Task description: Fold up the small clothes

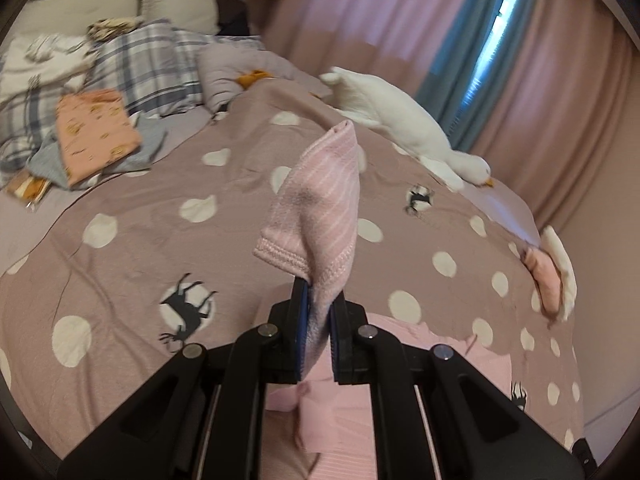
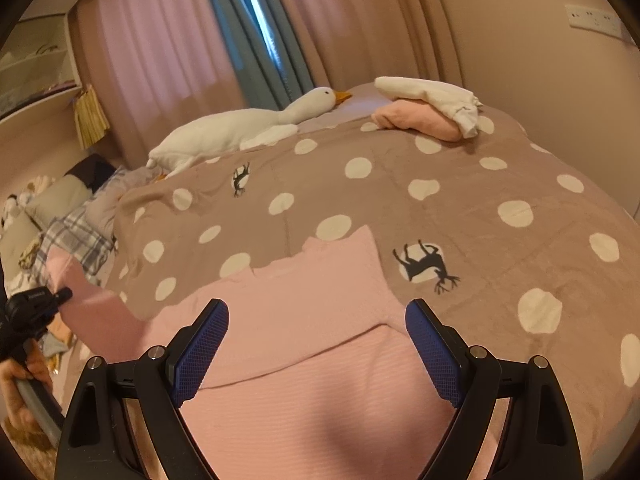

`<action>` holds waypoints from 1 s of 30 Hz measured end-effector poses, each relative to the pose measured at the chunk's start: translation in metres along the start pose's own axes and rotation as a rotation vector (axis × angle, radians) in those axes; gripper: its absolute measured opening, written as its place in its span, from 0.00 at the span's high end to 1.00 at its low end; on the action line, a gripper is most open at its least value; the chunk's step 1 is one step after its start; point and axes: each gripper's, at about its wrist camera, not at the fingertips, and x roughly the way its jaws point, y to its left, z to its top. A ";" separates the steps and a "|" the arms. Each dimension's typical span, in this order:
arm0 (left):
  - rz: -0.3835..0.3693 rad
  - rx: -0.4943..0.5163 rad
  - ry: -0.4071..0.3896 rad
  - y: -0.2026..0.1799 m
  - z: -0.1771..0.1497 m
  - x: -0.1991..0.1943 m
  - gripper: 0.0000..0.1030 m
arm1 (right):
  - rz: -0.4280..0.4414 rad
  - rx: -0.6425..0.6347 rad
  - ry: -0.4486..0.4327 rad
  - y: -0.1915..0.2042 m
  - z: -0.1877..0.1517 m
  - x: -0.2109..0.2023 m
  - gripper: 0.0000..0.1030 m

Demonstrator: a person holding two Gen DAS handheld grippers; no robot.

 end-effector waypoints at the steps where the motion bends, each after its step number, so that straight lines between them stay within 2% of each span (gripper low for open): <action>1: -0.010 0.013 0.007 -0.007 -0.002 0.001 0.92 | -0.002 0.006 -0.001 -0.003 0.001 -0.001 0.13; 18: -0.086 0.243 0.137 -0.096 -0.055 0.027 0.91 | -0.024 0.061 0.005 -0.028 -0.002 -0.004 0.13; 30: -0.085 0.326 0.270 -0.122 -0.107 0.062 0.91 | -0.033 0.089 0.028 -0.038 -0.007 0.001 0.13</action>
